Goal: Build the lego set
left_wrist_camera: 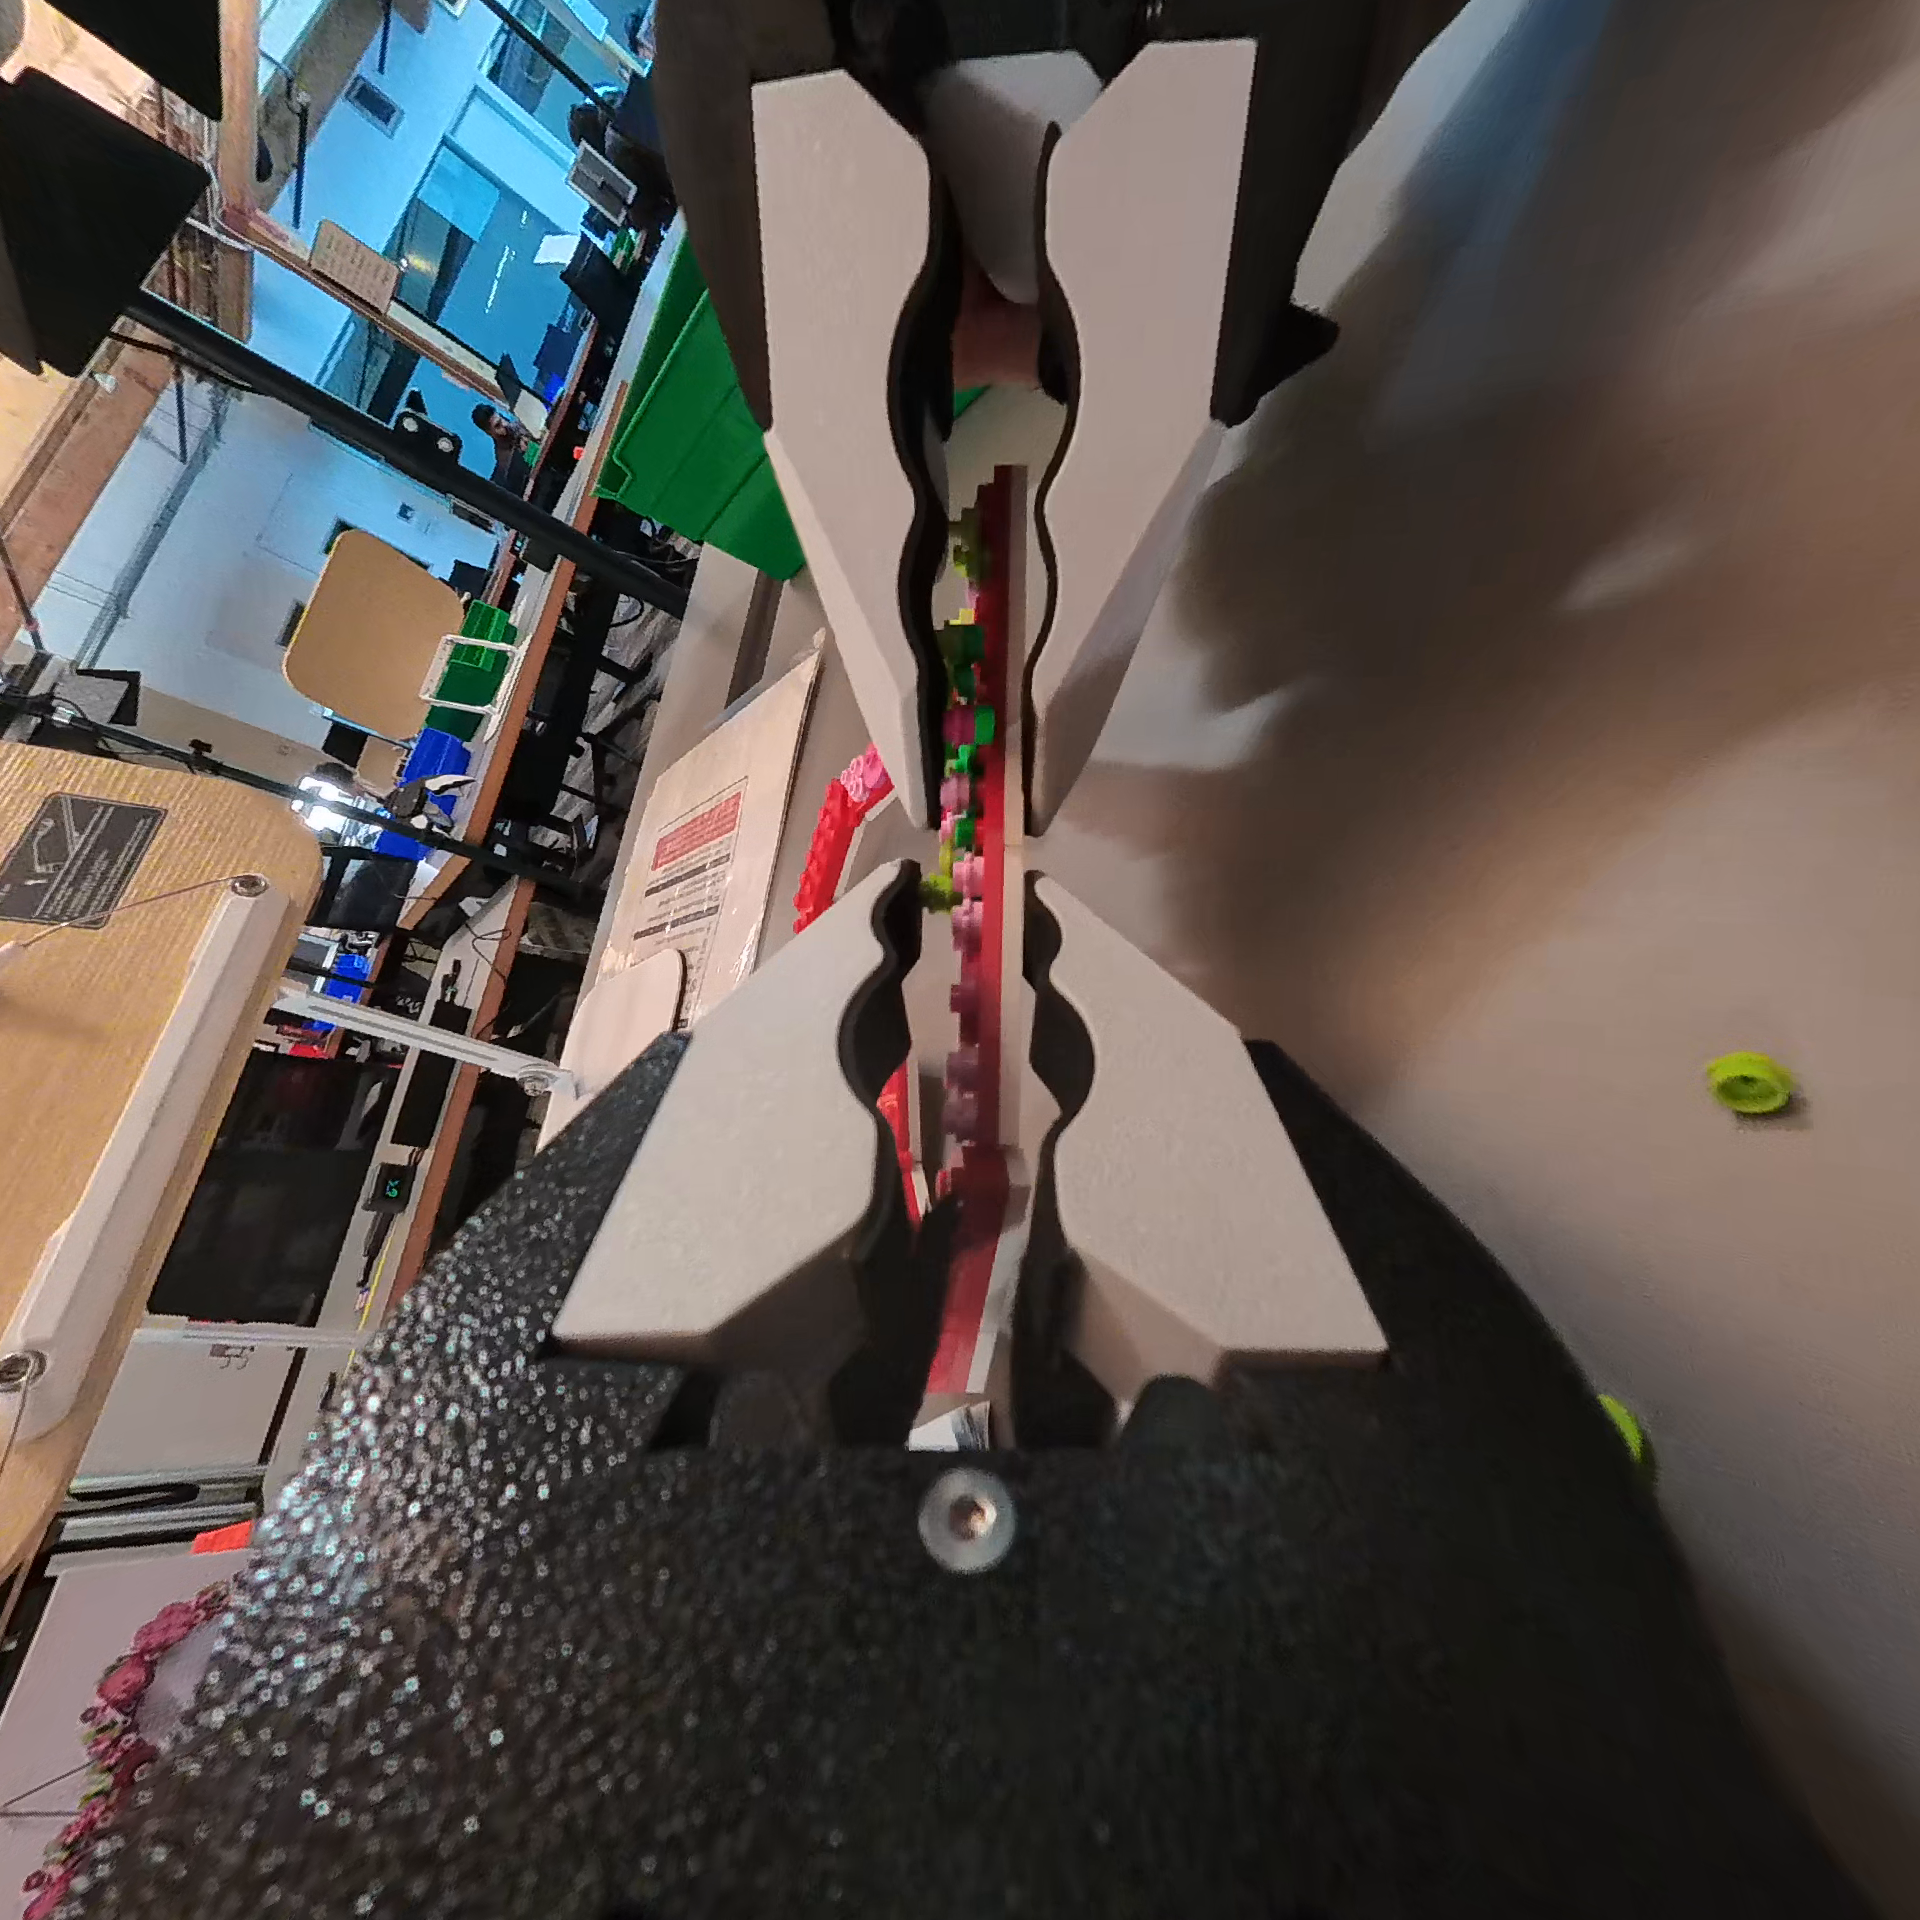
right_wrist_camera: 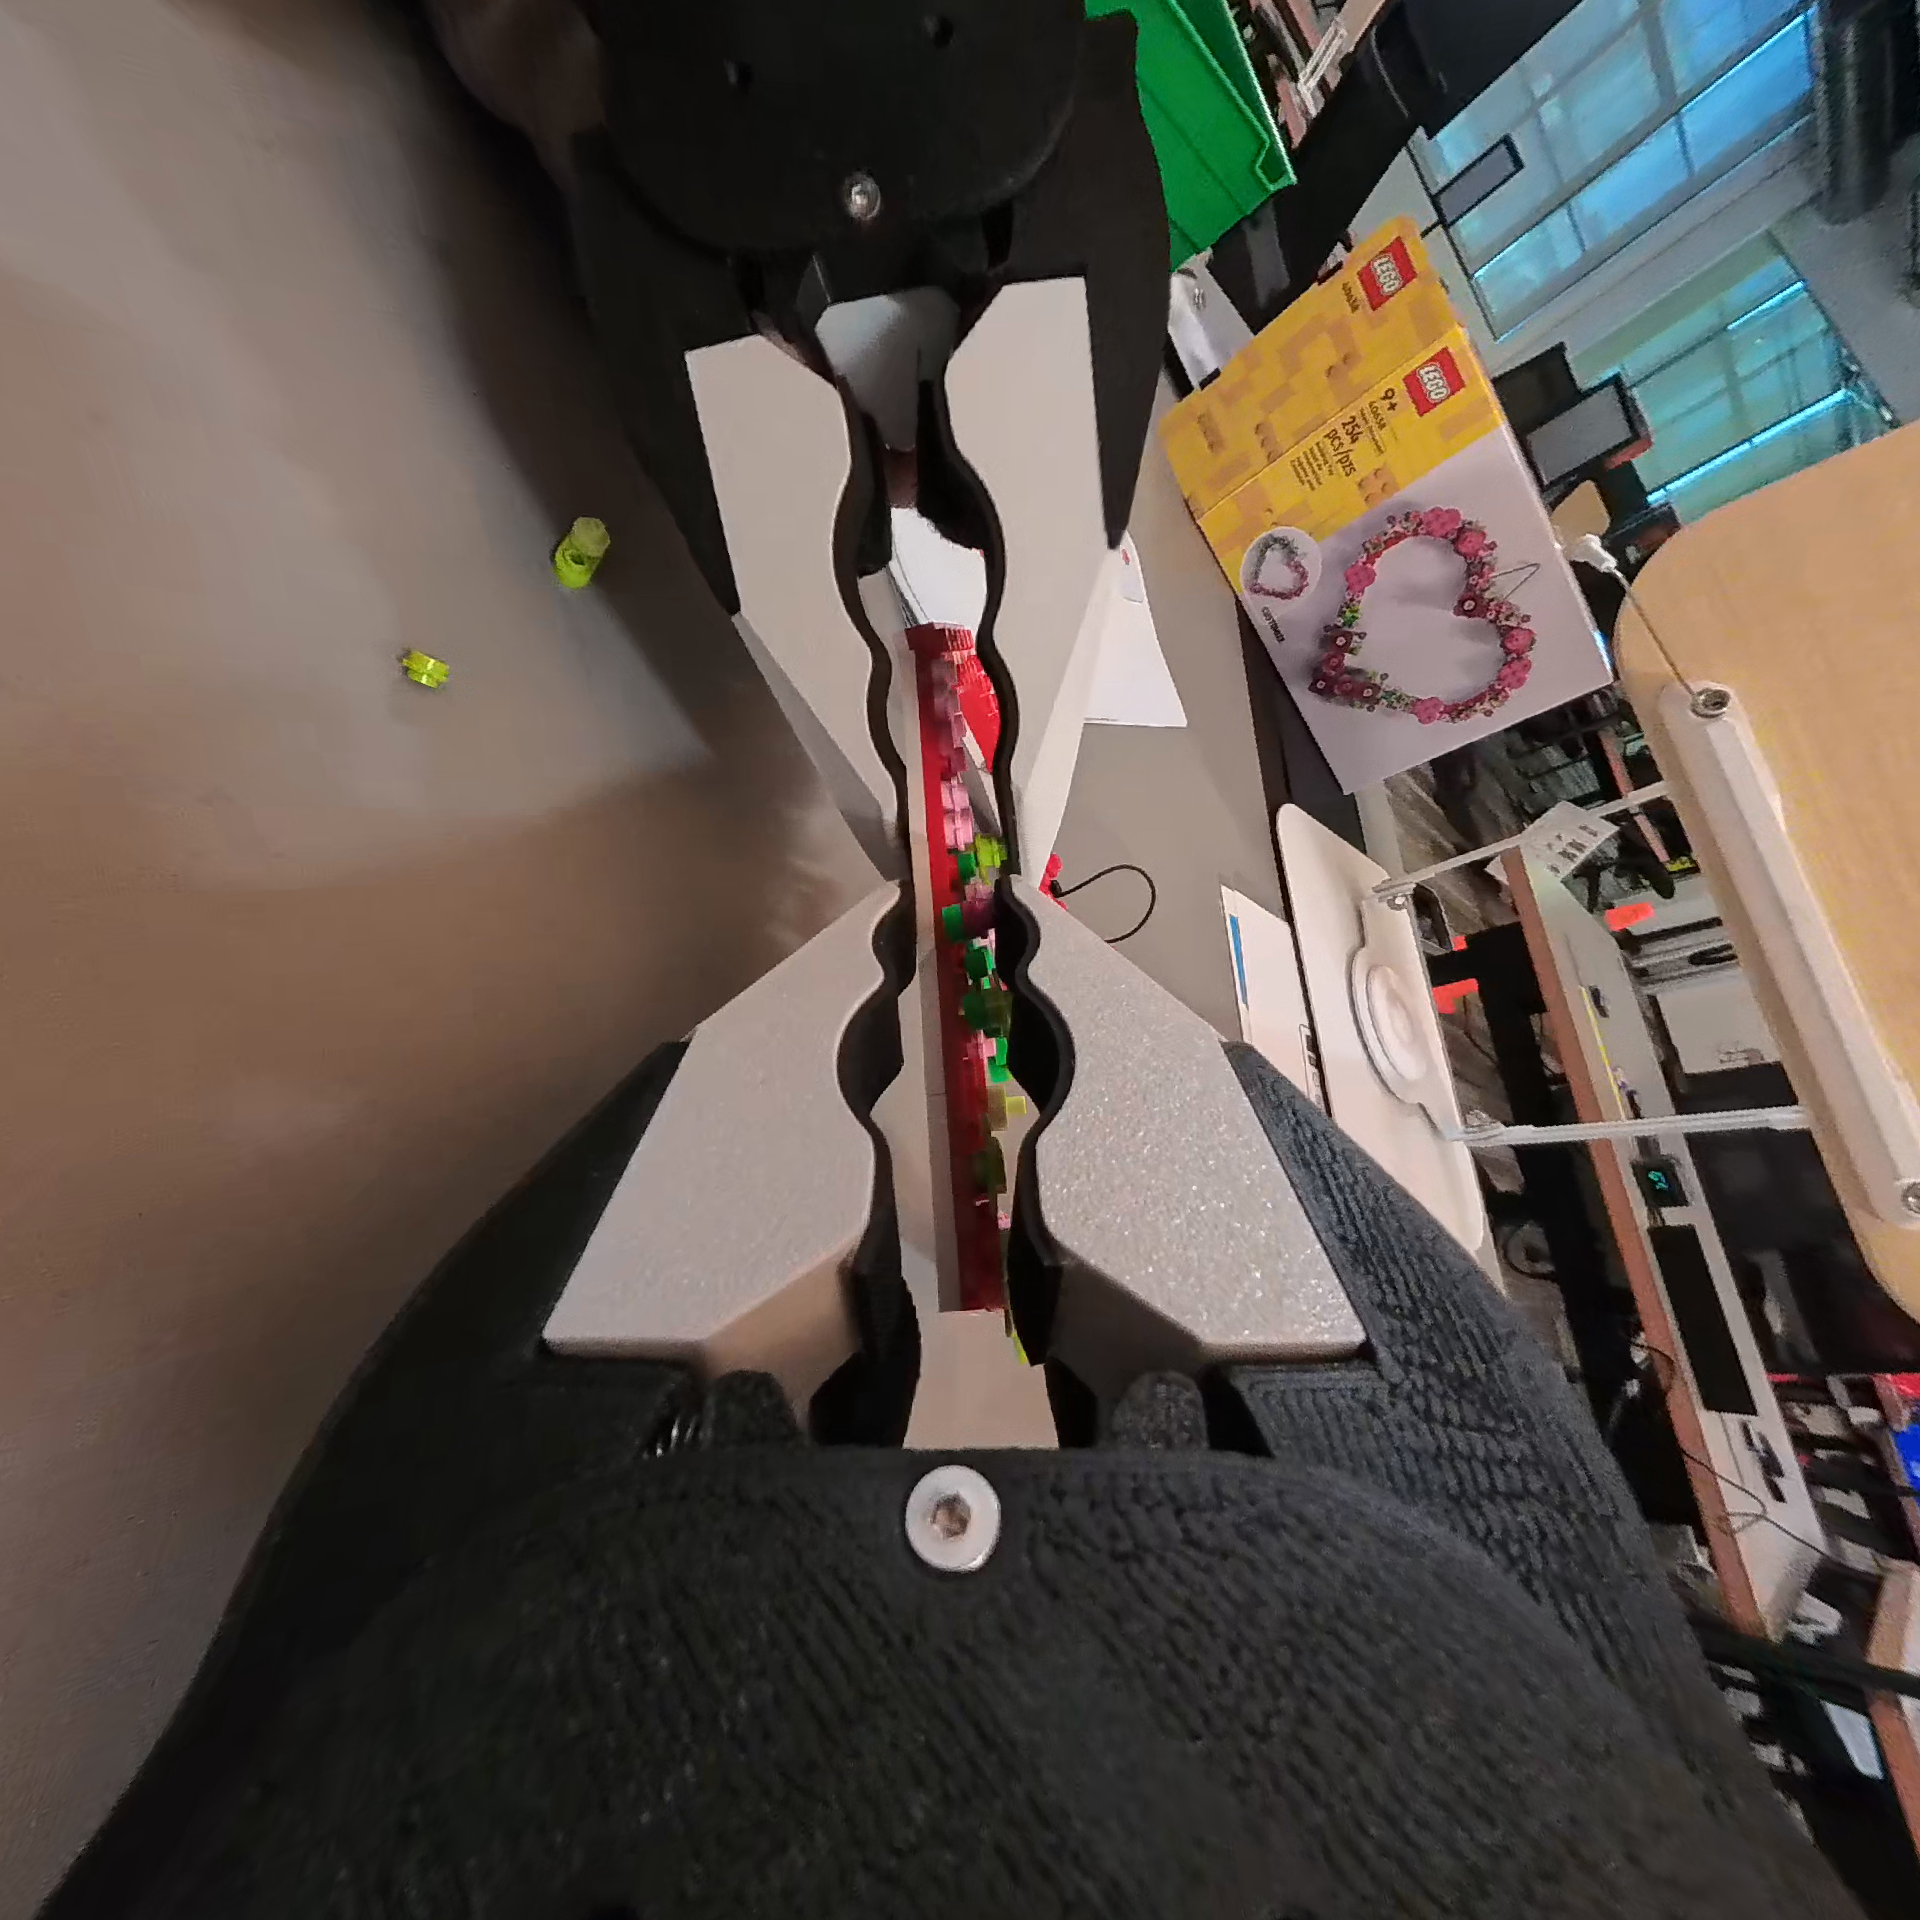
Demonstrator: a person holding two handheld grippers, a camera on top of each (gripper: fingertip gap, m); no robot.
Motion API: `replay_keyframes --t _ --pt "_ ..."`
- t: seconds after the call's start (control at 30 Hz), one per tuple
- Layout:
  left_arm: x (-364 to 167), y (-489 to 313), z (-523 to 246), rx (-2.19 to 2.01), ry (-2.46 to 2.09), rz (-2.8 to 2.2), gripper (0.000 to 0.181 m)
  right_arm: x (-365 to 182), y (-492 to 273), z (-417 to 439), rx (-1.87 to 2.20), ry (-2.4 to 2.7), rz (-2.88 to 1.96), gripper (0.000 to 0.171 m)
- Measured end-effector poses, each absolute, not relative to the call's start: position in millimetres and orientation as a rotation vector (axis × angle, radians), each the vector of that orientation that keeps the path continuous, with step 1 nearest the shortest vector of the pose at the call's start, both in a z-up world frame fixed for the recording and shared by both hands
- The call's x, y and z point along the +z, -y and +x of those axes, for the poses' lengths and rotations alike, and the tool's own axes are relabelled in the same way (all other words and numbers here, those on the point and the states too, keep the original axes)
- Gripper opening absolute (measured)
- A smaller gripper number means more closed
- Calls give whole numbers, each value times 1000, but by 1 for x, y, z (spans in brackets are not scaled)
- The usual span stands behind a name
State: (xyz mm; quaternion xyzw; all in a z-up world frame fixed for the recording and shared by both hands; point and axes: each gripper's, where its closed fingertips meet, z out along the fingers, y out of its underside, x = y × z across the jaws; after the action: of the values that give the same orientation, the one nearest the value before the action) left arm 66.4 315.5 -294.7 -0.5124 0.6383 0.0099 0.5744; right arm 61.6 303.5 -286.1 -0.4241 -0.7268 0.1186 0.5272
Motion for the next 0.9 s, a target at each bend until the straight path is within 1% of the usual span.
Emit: replay_keyframes --t 0.37,0.9 --pt "-297 -315 67 19 -1509 -1186 16 -289 -302 62 284 1741 -977 14" --pt "-295 -315 66 -71 -1489 -1215 16 -287 -303 62 368 1724 -1052 13"
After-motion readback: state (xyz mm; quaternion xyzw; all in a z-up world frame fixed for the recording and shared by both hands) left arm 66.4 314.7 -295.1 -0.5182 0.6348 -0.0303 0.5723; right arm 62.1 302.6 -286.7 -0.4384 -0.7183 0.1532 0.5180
